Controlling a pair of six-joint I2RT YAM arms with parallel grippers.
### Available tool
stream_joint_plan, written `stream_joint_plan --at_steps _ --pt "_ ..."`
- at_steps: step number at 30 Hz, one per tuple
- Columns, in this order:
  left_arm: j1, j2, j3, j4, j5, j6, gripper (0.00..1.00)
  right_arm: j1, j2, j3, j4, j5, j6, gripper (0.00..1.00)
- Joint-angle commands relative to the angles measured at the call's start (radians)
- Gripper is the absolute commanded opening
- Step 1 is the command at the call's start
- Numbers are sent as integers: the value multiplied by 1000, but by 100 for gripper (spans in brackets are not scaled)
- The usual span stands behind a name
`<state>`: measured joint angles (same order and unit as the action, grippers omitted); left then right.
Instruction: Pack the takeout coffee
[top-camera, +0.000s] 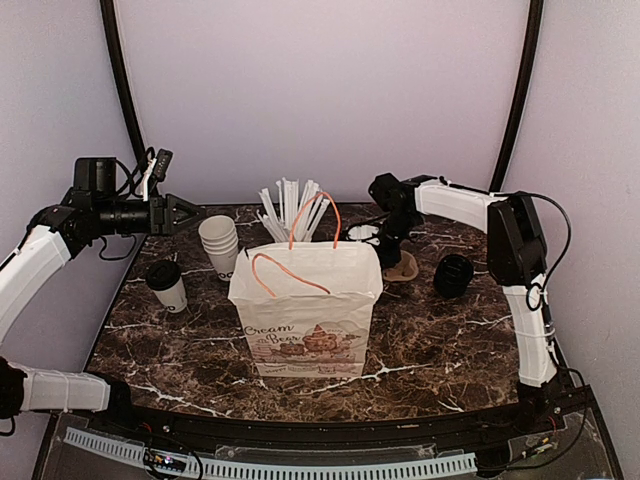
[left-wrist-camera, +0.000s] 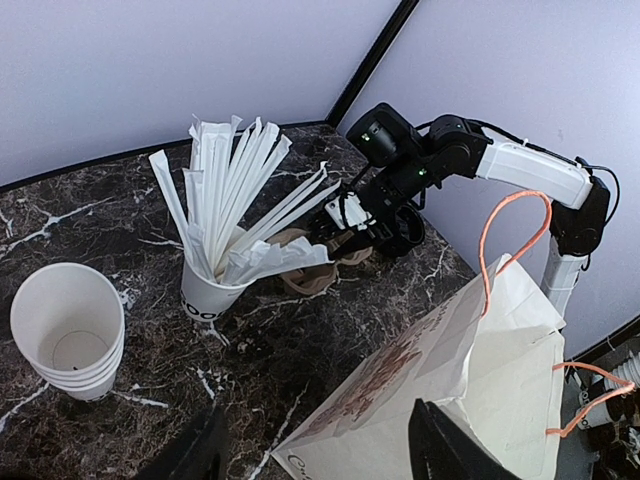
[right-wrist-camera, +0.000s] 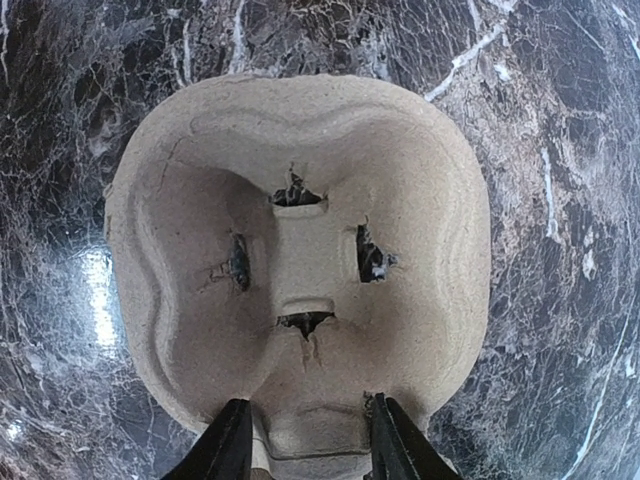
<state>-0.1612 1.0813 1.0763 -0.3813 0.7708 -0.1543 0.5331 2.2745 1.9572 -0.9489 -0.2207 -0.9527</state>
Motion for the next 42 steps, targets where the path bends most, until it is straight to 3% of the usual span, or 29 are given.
stream_joint_plan --at_steps 1,15,27,33,42 --pt "-3 -9 -12 15 22 0 63 2 -12 4 -32 -5 -7 43" --pt "-3 -10 -15 24 26 -5 63 2 -31 -10 -24 20 21 32" --pt "-28 -4 17 31 83 8 63 1 -347 -93 -29 -17 72 30" --pt "-62 19 18 23 103 11 63 1 -505 -43 -49 -149 137 30" --pt "-126 70 36 20 73 -28 64 7 -745 -52 105 -439 332 31"
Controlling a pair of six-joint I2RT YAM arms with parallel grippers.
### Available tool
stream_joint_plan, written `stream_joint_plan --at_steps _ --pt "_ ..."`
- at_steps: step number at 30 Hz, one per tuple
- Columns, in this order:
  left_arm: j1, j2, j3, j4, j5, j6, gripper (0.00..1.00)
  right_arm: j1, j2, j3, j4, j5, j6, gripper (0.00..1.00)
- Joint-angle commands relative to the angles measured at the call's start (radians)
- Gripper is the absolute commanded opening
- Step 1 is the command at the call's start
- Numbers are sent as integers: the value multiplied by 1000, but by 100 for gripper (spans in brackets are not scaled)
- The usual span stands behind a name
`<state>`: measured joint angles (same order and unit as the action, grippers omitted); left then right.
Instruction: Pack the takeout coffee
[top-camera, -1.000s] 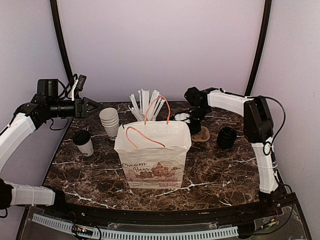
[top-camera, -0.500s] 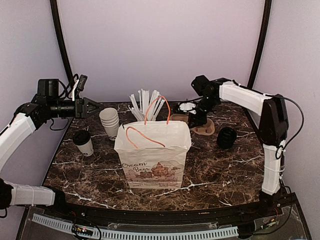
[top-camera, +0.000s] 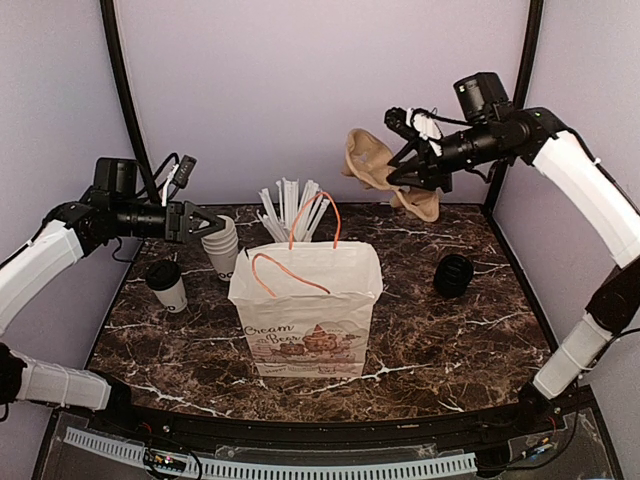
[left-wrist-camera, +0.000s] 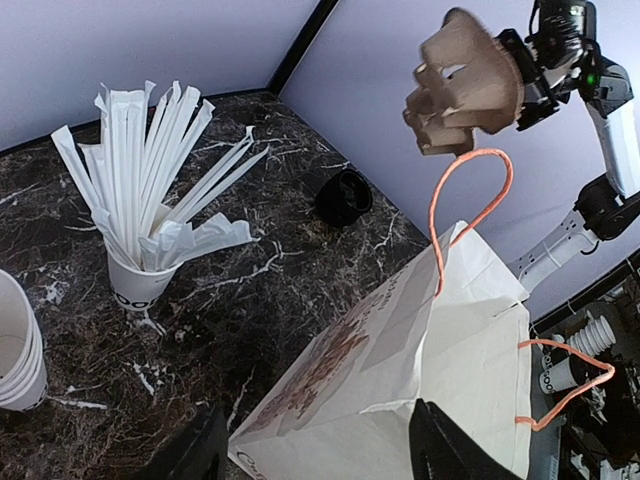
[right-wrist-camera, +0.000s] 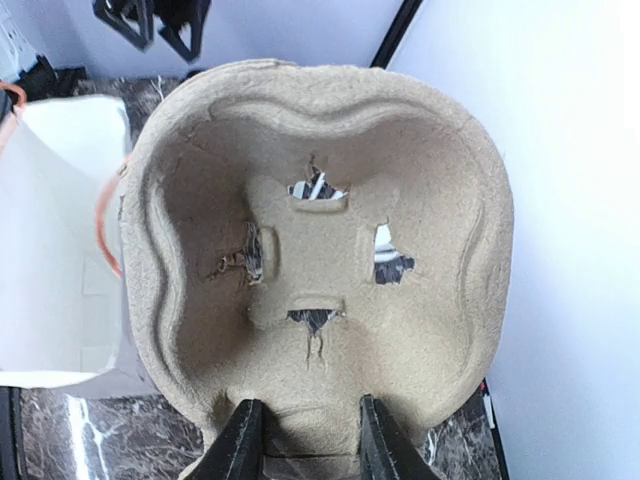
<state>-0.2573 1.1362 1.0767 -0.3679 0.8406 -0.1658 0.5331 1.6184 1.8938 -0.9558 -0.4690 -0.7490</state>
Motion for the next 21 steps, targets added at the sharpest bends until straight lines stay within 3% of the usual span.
stream_joint_plan --at_steps 1,10,21 --pt "-35 24 37 7 0 -23 64 9 -92 37 105 -230 144 32" --pt "-53 36 31 18 -33 -48 64 74 -73 127 169 -505 338 34" --pt "-53 3 -8 37 -50 -63 64 269 77 111 191 -478 324 34"
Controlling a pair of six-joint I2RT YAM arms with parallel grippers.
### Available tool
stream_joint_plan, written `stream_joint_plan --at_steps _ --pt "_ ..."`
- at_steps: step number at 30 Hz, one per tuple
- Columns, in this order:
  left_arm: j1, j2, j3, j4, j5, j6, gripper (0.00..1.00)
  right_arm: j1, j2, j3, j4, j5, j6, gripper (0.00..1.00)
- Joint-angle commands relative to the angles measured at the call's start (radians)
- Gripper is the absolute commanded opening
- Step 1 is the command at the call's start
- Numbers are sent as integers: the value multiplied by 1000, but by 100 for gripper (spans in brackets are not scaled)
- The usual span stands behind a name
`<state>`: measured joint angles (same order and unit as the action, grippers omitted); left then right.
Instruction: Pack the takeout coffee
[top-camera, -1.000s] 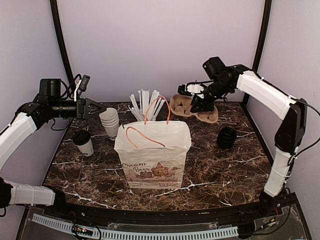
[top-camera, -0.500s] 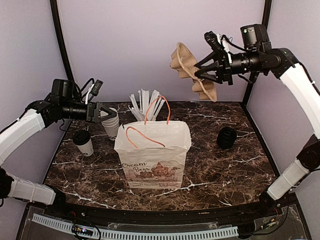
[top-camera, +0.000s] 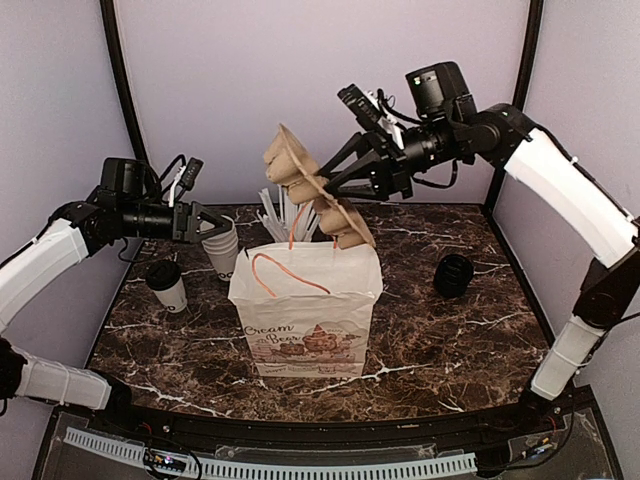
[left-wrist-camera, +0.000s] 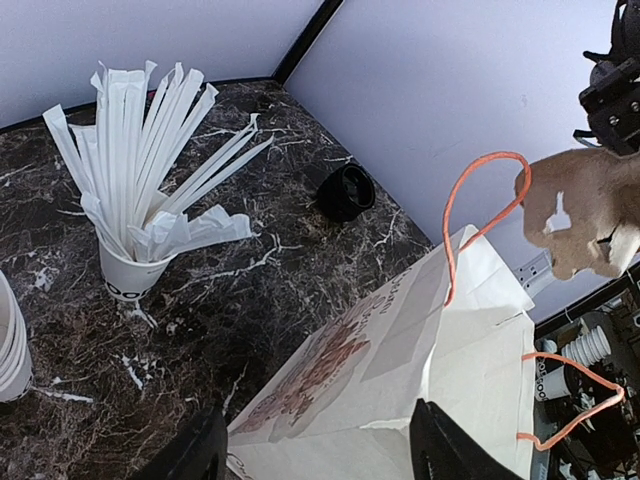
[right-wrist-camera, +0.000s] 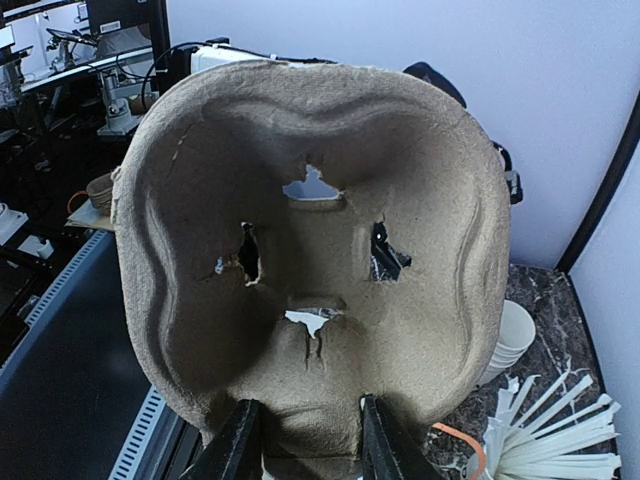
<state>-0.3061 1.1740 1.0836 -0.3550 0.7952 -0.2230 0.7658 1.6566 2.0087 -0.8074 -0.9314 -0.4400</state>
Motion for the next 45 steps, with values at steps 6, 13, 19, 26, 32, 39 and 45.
stream_joint_plan --at_steps 6,13,19,26,32,39,45 --pt "-4 -45 -23 5 -14 15 65 56 70 -84 95 6 15 34" --pt "-4 -41 -32 -2 -27 41 65 89 69 -154 96 51 -12 34" --pt "-4 -35 -46 9 -22 45 65 112 50 -203 66 100 -41 34" --pt "-4 -39 -58 9 -23 52 65 115 44 -256 60 234 -14 33" --pt "-4 -39 -69 14 -32 61 65 142 68 -252 -11 385 -26 33" --pt "-4 -31 -76 24 -30 64 65 192 104 -194 -135 481 -50 33" --pt "-4 -32 -87 30 -28 63 66 221 117 -180 -208 572 -75 33"
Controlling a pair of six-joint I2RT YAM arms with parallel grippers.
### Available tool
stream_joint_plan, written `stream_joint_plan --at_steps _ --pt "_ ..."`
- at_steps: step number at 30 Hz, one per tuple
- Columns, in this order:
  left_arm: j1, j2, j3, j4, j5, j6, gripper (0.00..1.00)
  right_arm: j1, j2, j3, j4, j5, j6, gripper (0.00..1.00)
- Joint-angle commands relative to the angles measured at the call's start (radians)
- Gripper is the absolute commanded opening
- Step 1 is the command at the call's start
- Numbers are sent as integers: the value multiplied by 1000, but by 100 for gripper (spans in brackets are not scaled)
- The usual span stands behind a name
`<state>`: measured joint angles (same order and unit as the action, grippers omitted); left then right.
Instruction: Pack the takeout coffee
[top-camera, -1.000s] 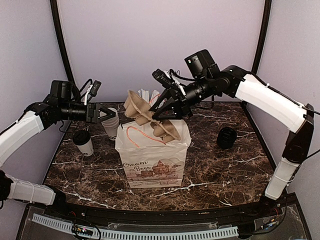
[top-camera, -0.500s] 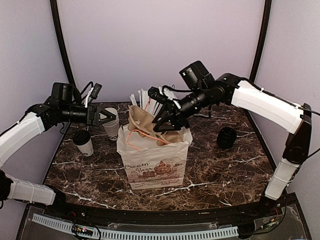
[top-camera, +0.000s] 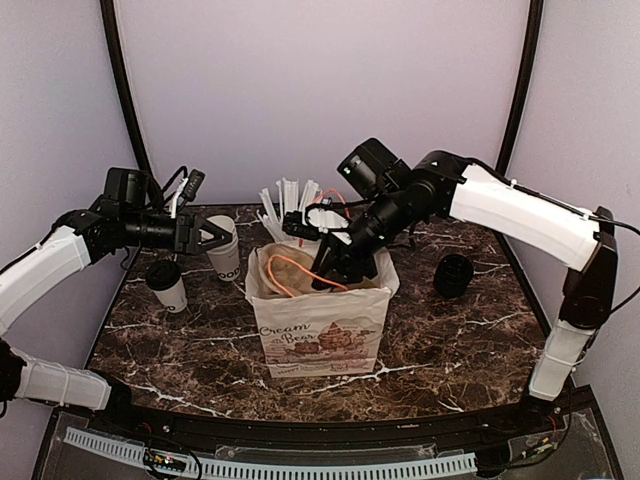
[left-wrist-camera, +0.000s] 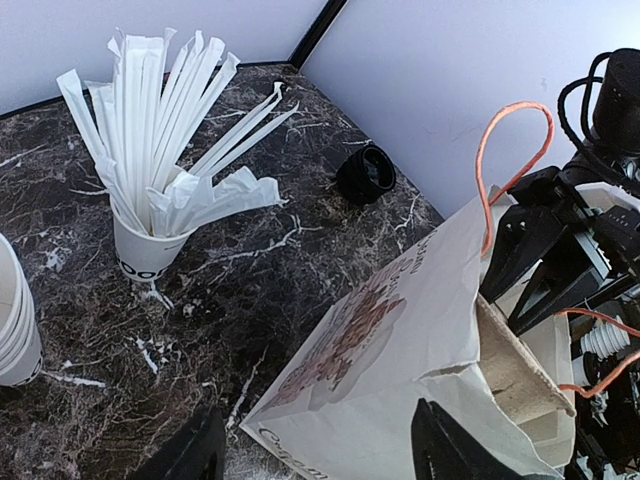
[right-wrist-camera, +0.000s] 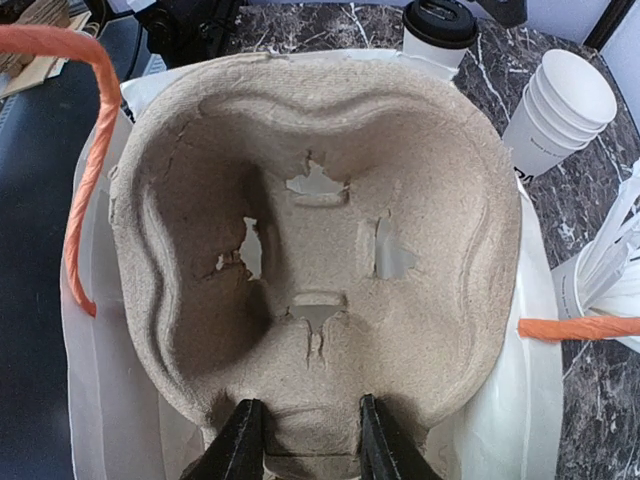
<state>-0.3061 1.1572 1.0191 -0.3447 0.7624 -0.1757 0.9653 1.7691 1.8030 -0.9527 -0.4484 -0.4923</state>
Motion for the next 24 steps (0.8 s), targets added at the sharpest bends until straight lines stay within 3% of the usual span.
stream_joint_plan --at_steps 1,9,24 --pt "-4 -16 -24 20 6 14 66 29 1 15 -64 114 -26 33" --pt "-4 3 -6 -5 -2 20 66 92 -24 -50 -94 267 -26 35" --pt "-4 57 -22 54 33 -7 66 93 -80 -276 -84 429 -44 35"
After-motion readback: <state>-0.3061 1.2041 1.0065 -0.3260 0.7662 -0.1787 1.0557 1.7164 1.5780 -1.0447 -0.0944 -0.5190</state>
